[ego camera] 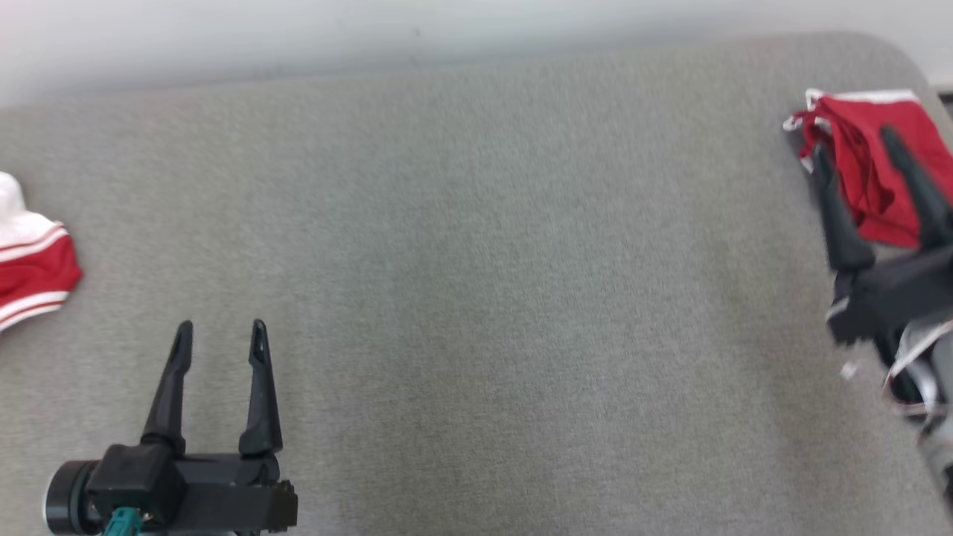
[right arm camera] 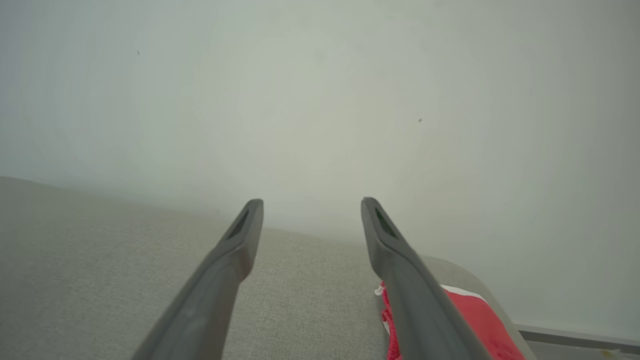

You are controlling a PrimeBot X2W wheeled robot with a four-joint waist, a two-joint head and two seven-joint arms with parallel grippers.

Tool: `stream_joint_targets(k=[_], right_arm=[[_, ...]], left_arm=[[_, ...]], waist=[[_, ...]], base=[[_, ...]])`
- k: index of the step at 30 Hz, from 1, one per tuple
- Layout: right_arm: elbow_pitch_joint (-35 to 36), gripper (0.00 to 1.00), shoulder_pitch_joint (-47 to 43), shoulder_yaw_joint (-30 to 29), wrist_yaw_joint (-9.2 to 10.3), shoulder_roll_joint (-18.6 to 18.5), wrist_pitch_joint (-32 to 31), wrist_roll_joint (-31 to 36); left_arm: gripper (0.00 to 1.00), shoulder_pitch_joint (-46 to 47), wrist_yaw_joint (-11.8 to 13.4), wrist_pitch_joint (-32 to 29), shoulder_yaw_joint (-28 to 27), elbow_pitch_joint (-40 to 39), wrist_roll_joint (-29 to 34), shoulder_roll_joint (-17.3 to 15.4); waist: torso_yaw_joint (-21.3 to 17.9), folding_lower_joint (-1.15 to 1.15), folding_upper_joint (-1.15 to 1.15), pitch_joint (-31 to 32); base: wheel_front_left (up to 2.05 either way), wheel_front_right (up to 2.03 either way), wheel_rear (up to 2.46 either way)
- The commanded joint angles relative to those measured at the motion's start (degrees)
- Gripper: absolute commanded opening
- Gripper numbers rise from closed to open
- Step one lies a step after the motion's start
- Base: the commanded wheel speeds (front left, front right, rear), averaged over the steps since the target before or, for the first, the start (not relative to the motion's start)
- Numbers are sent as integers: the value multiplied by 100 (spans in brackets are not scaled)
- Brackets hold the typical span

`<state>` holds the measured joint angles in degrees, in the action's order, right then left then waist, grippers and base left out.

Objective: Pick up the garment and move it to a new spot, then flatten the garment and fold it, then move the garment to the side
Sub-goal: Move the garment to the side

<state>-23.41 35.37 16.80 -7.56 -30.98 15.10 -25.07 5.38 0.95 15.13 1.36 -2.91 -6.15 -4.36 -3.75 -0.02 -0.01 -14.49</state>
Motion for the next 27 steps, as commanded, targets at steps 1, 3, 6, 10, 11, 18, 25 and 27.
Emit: stream_joint_targets(k=[1, 3, 6, 10, 11, 18, 25, 27], right_arm=[[251, 100, -413, -201, 16, 152, 6, 119], [529, 100, -884, -429, 16, 347, 4, 214], [971, 100, -1674, -790, 16, 722, 5, 347], [1206, 100, -2212, -1103, 16, 999, 5, 436], [1280, 100, -2375, -1154, 16, 1079, 5, 487], [1698, 100, -3204, -1601, 16, 1556, 5, 773], [1898, 100, -3565, -1639, 16, 1884, 4, 895], [1924, 100, -3608, -1630, 16, 1975, 5, 915]], left_arm=[[100, -111, -30, 2, -3, 73, -19, 17], [100, -168, -49, 2, -15, 140, -32, 26], [100, -286, -89, 2, -55, 308, -57, 39], [100, -355, -126, 2, -70, 399, -70, 45], [100, -386, -131, 2, -85, 423, -70, 47], [100, -474, -183, 2, -145, 509, -60, 54], [100, -501, -281, 2, -177, 656, -68, 52], [100, -523, -297, 2, -192, 687, -82, 58]], waist=[[273, 2, 1, 492], [340, 2, 1, 628], [444, 2, 1, 838], [536, 2, 1, 957], [557, 2, 1, 982], [719, 2, 1, 1096], [714, 2, 1, 1153], [701, 2, 1, 1181]], base=[[0, 0, 0], [0, 0, 0], [0, 0, 0], [0, 0, 0], [0, 0, 0], [0, 0, 0], [0, 0, 0], [0, 0, 0]])
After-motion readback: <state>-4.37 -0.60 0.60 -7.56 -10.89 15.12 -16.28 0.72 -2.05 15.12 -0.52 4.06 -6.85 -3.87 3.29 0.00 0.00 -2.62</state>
